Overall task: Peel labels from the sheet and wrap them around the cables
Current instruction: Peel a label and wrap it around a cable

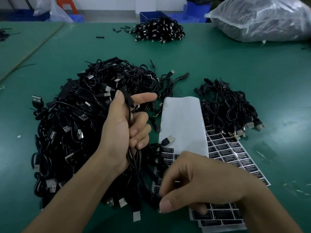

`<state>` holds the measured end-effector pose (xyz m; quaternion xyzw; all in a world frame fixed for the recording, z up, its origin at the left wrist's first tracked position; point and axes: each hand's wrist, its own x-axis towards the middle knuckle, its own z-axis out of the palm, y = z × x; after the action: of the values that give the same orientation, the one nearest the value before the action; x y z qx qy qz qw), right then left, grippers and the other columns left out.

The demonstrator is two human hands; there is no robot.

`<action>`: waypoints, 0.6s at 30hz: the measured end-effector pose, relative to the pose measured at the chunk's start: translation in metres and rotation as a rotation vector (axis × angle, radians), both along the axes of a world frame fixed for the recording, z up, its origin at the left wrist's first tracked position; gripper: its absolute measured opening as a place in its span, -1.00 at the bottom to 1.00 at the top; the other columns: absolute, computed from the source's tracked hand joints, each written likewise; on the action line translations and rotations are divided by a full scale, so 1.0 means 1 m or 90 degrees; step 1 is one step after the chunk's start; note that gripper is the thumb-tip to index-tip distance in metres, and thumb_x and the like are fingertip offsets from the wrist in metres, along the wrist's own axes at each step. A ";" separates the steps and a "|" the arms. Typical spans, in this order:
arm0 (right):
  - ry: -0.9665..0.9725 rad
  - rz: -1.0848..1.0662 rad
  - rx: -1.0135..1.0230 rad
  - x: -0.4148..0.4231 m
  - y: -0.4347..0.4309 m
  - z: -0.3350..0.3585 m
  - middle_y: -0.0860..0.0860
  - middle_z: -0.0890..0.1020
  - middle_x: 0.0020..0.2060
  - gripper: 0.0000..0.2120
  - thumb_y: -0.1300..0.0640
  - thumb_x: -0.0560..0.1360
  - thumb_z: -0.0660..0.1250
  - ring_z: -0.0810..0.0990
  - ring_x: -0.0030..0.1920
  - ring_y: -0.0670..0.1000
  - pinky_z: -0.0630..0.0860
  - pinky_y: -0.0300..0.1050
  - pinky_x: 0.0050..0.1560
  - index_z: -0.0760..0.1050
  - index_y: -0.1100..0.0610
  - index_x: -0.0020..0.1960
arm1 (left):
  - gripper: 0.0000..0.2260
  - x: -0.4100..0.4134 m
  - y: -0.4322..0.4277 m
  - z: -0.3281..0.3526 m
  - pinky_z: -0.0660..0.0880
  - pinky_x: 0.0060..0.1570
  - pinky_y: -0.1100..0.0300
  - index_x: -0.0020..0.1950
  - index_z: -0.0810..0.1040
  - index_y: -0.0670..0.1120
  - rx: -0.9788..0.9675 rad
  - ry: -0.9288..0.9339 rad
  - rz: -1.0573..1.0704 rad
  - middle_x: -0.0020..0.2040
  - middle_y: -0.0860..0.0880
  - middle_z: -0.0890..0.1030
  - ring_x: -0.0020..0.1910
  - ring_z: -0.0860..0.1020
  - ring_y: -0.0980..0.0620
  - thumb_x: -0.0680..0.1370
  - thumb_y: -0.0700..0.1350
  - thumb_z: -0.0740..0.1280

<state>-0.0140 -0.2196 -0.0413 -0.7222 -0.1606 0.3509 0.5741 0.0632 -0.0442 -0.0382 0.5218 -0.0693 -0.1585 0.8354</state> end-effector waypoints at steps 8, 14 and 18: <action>-0.146 -0.672 -0.028 0.007 -0.018 -0.002 -0.08 0.64 -0.37 -0.93 0.08 0.49 0.44 0.53 -0.42 -0.17 0.44 -0.31 -0.43 0.68 0.02 -0.16 | -0.66 0.001 -0.001 0.000 0.31 -0.54 0.32 0.11 0.69 -0.02 0.060 -0.070 -0.039 -0.44 0.08 0.30 -0.55 0.23 0.19 0.60 0.10 0.19; -0.233 -0.729 -0.271 0.006 -0.026 -0.011 -0.21 0.57 0.00 -0.72 -0.13 0.45 0.41 0.57 -0.06 -0.21 0.47 -0.21 -0.06 0.55 -0.13 0.14 | -0.80 -0.004 -0.004 0.001 0.22 -0.57 0.37 -0.11 0.70 0.05 0.195 -0.155 -0.027 -0.43 0.09 0.38 -0.54 0.26 0.20 0.60 -0.03 0.29; -0.126 -0.741 -0.159 0.006 -0.030 -0.008 -0.11 0.60 0.07 -0.60 -0.09 0.43 0.48 0.60 0.03 -0.07 0.51 -0.03 -0.10 0.48 -0.16 0.23 | -0.73 -0.006 -0.006 -0.007 0.26 -0.58 0.40 -0.20 0.44 -0.03 0.315 -0.221 0.017 -0.47 0.16 0.35 -0.57 0.28 0.20 0.67 0.03 0.22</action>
<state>-0.0079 -0.2499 -0.0496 -0.7826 0.2506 -0.0734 0.5651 0.0572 -0.0502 -0.0455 0.7297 -0.1635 -0.0682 0.6604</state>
